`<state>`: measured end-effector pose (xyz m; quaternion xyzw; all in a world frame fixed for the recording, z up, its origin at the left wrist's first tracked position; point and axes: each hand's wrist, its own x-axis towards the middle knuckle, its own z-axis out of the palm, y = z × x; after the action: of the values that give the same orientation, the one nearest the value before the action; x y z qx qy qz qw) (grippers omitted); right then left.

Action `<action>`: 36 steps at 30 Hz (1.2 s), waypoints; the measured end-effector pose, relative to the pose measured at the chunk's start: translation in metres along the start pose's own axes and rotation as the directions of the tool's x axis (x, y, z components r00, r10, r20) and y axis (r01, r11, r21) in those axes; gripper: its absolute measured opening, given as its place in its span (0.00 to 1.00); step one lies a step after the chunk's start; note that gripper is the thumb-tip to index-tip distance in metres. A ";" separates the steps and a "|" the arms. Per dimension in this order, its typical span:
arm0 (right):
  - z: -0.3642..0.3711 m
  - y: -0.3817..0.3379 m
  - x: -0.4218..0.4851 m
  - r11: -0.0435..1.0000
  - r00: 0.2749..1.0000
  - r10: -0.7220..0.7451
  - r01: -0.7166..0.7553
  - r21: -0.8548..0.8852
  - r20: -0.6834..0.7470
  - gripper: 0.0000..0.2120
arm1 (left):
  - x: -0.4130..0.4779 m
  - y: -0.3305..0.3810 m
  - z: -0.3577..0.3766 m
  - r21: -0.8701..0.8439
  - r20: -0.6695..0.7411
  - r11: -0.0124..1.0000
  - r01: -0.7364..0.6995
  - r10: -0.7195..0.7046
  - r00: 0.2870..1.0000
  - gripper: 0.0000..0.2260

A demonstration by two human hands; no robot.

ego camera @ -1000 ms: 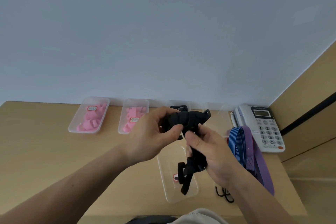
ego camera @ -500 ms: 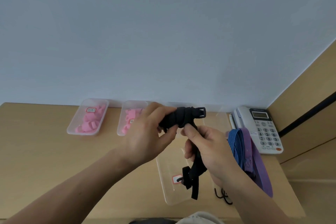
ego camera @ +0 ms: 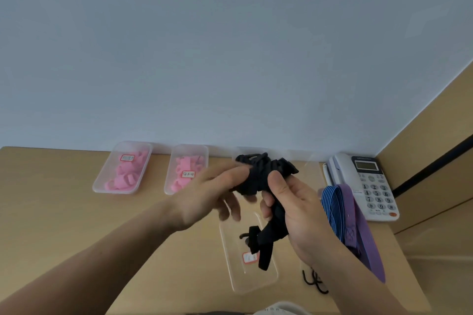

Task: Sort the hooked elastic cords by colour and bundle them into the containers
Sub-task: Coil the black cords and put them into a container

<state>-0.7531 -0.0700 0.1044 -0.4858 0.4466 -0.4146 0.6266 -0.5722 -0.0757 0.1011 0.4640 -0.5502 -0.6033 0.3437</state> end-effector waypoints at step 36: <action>-0.003 0.011 0.010 0.994 0.988 -0.094 0.086 -0.069 -0.126 0.21 | 0.006 0.012 0.008 -0.159 -0.028 0.981 0.112 -0.118 0.993 0.24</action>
<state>-0.7529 -0.0780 0.0915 -0.4974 0.4764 -0.4587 0.5615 -0.5829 -0.0807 0.1115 0.4775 -0.4666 -0.6550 0.3539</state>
